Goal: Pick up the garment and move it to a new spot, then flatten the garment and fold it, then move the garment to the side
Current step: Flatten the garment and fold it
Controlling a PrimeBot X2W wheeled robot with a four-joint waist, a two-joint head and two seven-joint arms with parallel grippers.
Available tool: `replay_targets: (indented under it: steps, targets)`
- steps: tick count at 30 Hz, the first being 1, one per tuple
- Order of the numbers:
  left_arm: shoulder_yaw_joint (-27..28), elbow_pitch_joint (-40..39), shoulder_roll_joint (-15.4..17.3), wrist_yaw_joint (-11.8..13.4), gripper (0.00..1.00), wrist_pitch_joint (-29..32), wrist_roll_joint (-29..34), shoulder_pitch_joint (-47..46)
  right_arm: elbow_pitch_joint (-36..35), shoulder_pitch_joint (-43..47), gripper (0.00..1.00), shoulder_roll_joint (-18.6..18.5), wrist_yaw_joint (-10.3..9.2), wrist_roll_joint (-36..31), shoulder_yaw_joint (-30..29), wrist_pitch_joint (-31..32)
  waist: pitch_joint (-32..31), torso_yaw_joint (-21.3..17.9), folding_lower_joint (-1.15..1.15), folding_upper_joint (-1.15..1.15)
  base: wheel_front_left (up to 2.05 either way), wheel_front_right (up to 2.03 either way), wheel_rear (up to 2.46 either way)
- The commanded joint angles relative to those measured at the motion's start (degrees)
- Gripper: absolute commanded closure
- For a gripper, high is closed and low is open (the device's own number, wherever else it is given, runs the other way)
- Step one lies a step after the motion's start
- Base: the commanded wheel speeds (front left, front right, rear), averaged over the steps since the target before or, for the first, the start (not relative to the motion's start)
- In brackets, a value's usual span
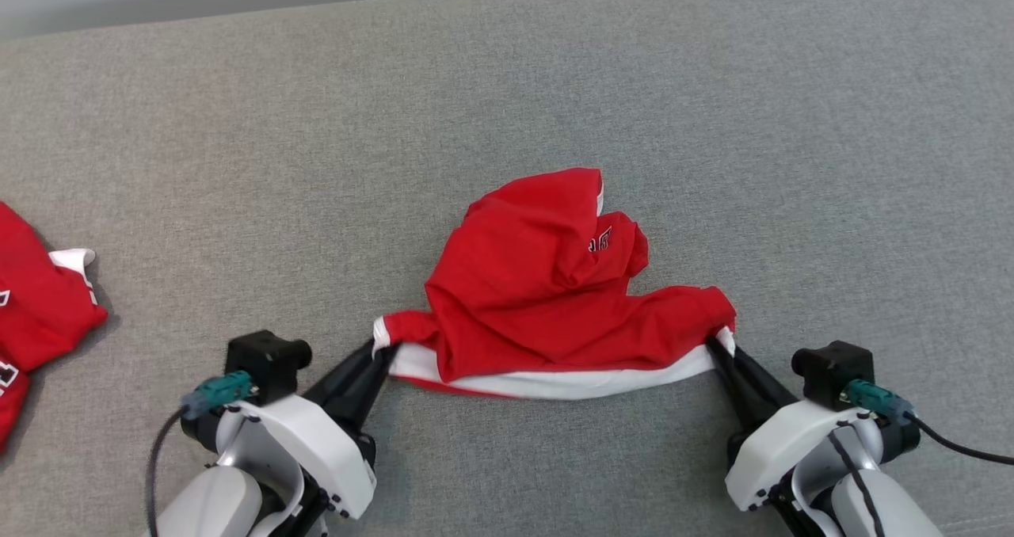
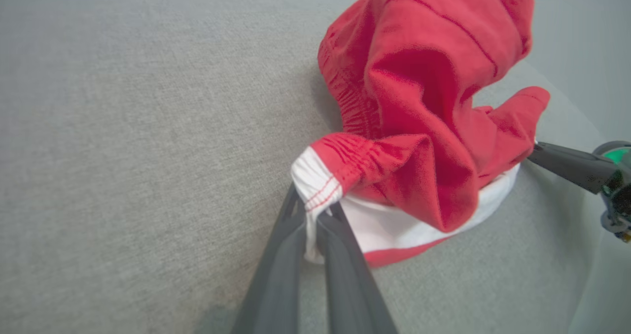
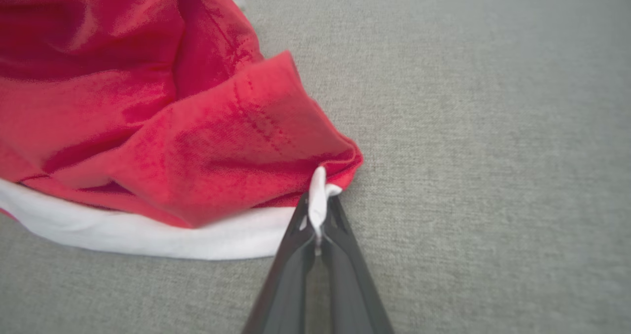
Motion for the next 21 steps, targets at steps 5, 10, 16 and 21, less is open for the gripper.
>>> replay_targets:
  steps: [5,10,16,21]
  targets:
    - [2.93,-6.93,1.54,2.83,1.0,-1.05,-0.79,0.73,-5.56,0.08,1.0,-2.45,-0.05,1.74,0.49,-1.11,-0.76,-0.62,0.0,0.0,0.0,0.0,0.0]
    - [5.92,-15.55,3.25,5.41,1.0,-1.46,-0.41,-0.38,-16.23,-0.43,1.0,-3.84,-0.05,6.29,-2.07,1.48,-2.43,-1.31,0.0,0.0,0.0,0.0,0.0]
    - [9.05,-23.25,3.9,8.24,1.0,-1.47,0.79,-4.69,-28.33,-2.93,1.0,-3.91,-0.05,10.54,-7.66,5.07,-4.52,-1.32,0.0,0.0,0.0,0.0,0.0]
    - [11.33,-27.89,3.67,10.47,1.0,-1.13,1.97,-9.32,-35.12,-6.55,1.0,-2.89,-0.05,11.76,-12.19,6.75,-6.14,-1.29,0.0,0.0,0.0,0.0,0.0]
